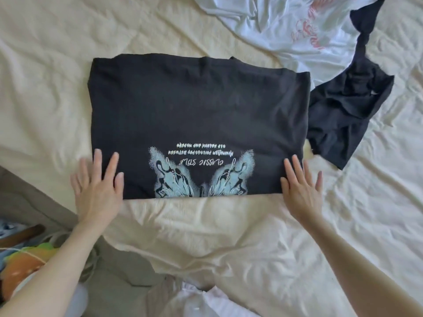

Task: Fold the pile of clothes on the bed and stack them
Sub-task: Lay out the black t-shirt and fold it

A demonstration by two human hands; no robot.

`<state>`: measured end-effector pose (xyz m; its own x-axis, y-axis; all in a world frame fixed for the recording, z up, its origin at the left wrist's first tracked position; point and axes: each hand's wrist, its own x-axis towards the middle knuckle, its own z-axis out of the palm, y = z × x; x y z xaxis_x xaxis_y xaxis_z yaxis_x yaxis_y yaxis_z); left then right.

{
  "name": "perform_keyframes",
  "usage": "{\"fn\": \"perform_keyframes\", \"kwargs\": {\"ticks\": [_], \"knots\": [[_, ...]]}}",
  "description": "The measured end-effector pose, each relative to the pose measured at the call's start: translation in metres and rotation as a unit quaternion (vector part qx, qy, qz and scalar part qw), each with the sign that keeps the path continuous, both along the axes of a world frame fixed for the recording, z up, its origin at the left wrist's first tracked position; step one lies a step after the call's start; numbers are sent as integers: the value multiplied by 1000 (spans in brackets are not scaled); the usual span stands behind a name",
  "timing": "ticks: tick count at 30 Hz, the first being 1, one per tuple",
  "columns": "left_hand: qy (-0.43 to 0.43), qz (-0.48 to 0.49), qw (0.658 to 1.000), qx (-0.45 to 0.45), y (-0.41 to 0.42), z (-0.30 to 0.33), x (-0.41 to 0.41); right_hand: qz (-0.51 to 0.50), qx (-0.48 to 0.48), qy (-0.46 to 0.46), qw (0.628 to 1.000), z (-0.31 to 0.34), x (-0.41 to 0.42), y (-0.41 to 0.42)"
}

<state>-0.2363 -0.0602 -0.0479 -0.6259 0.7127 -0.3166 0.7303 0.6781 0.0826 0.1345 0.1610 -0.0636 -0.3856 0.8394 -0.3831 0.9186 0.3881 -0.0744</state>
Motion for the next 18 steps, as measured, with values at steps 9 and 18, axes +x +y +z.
{"fn": "perform_keyframes", "kwargs": {"ticks": [9,18], "knots": [[-383,696,552,254,9,11,28,-674,-260,340,602,14,-9,2],[-421,645,526,360,-14,42,39,-749,-270,436,421,28,9,-21]]}}
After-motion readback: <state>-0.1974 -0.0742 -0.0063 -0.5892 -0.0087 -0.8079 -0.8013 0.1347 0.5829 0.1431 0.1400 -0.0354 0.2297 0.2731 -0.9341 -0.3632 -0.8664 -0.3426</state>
